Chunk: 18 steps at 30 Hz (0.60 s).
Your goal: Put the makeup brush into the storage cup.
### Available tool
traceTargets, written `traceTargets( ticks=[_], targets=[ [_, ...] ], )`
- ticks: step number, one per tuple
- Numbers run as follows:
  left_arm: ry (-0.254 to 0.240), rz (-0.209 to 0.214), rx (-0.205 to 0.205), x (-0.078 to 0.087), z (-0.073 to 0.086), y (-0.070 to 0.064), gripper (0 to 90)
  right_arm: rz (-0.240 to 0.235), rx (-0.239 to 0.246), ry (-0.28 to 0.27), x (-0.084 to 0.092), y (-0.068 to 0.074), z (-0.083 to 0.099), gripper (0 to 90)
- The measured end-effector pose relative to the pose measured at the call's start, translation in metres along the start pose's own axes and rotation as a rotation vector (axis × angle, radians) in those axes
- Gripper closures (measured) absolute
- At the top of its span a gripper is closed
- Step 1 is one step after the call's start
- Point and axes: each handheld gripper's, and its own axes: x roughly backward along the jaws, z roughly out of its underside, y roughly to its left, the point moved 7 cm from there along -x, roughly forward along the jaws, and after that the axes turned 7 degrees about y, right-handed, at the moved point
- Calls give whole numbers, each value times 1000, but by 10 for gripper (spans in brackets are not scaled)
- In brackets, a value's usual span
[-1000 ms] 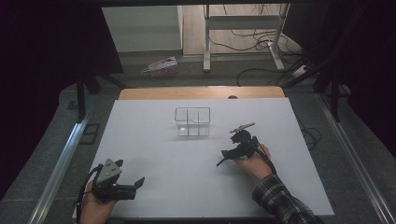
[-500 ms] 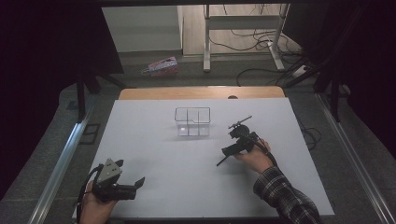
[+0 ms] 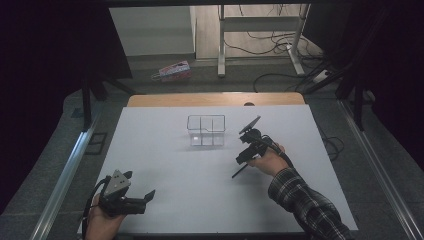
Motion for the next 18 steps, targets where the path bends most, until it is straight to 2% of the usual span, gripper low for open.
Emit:
traceTargets(
  ticks=[8,18],
  targets=[
    [0,0,-1,0,0,0,26,-5,-17,26,-3,2,-1,107],
    [0,2,-2,0,0,0,26,-12,-43,49,-16,-1,5,106]
  ],
)
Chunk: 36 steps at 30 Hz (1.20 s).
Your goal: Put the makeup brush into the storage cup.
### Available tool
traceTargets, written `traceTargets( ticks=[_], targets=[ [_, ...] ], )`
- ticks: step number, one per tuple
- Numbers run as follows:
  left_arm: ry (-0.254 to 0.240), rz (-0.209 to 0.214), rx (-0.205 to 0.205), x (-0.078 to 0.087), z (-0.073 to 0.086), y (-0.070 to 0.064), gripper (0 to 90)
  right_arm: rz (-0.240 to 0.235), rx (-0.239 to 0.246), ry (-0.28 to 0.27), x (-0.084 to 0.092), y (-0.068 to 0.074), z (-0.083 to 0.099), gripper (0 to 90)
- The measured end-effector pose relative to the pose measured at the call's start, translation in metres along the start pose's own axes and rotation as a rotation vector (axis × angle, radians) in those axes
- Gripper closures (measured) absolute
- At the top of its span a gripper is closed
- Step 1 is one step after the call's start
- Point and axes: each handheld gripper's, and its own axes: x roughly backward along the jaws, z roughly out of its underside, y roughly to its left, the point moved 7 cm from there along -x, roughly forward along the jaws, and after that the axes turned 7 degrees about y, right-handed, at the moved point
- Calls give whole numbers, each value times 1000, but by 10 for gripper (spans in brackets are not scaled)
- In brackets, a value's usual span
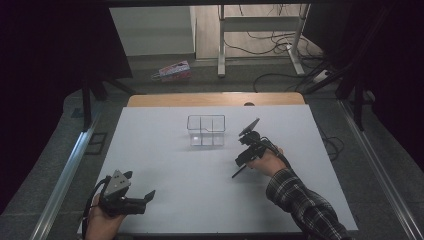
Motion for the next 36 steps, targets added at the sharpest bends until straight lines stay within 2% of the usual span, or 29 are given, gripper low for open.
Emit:
traceTargets(
  ticks=[13,16,17,18,20,21,23,29,36],
  targets=[
    [2,1,-7,0,0,-1,26,15,-23,14,-10,-5,3,102],
    [3,1,-8,0,0,-1,26,41,-7,22,-11,-3,3,157],
    [3,0,-8,0,0,-1,26,42,-2,33,-9,-3,3,241],
    [3,1,-8,0,0,-1,26,42,5,43,-6,-3,3,387],
    [2,1,-8,0,0,-1,26,31,26,77,0,-2,4,768],
    [3,0,-9,0,1,-1,26,21,41,96,0,-3,6,855],
    [1,2,-6,1,1,-1,26,0,51,102,0,-4,7,856],
    [2,0,-7,1,1,-1,26,2,78,113,0,-4,6,857],
    [3,0,-6,0,1,-1,27,-12,75,106,1,-5,6,856]
  ],
)
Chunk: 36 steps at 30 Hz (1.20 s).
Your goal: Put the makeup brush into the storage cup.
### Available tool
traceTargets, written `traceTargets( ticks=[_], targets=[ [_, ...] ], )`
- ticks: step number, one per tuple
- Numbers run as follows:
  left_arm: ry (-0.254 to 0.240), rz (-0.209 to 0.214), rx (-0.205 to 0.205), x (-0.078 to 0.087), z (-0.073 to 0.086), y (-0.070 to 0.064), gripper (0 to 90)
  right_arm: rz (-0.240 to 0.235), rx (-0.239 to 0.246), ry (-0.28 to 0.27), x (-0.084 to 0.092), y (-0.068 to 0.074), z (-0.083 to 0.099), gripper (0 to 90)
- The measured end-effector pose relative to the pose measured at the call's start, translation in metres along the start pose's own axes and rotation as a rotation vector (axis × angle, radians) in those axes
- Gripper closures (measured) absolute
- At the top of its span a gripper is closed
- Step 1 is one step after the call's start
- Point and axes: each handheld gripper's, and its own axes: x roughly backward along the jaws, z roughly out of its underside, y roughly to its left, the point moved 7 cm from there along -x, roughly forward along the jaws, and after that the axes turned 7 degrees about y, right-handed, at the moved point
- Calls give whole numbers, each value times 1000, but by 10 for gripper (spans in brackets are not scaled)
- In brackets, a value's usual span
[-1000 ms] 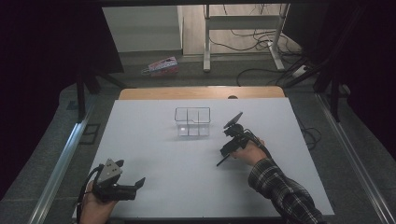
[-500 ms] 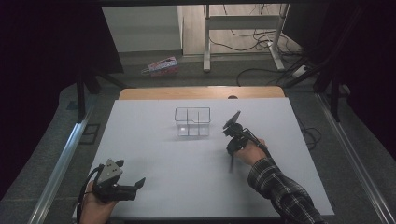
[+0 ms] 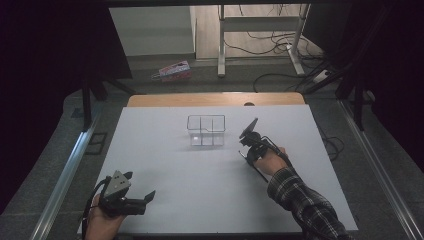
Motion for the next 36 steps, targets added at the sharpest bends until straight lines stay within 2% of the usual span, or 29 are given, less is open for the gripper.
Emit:
traceTargets(
  ticks=[10,18,24,36],
  targets=[
    [3,2,1,0,0,0,27,0,18,-8,1,-2,3,856],
    [7,0,-1,-1,0,0,28,-14,10,-30,8,0,6,855],
    [6,6,5,-1,-1,-1,27,-14,17,-58,16,1,6,855],
    [4,11,15,-1,-1,-2,26,-42,62,-133,33,7,6,856]
  ],
)
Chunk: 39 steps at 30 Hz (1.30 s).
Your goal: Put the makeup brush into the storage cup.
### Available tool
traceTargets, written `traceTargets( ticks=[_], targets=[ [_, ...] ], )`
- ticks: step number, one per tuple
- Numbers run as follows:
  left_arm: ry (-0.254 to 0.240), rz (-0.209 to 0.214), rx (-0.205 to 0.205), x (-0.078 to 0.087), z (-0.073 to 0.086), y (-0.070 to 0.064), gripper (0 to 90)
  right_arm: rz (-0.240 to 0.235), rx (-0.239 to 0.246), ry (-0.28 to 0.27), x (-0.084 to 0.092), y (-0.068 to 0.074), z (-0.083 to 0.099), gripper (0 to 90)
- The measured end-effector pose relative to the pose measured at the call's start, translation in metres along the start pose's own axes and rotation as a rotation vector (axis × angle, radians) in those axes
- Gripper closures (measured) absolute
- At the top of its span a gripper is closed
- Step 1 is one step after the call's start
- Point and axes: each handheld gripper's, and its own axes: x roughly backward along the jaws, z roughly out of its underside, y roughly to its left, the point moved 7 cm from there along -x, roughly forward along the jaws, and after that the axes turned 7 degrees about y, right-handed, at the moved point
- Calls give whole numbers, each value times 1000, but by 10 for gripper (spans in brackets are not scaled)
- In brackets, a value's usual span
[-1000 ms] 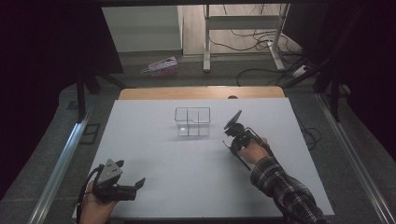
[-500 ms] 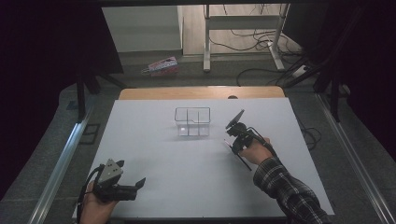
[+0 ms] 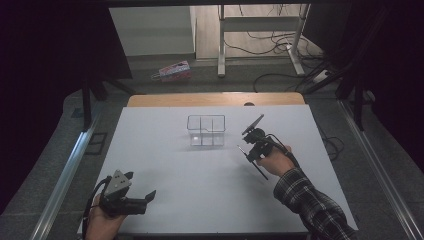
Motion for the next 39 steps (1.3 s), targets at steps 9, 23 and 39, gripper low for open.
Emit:
traceTargets(
  ticks=[9,23,39],
  targets=[
    [19,-4,-25,-2,0,-3,19,-5,23,-35,7,3,5,855],
    [27,-13,-40,-2,1,-3,18,3,45,-84,10,7,15,855],
    [23,-14,-36,-2,0,-4,17,-17,77,-189,25,17,21,855]
  ],
)
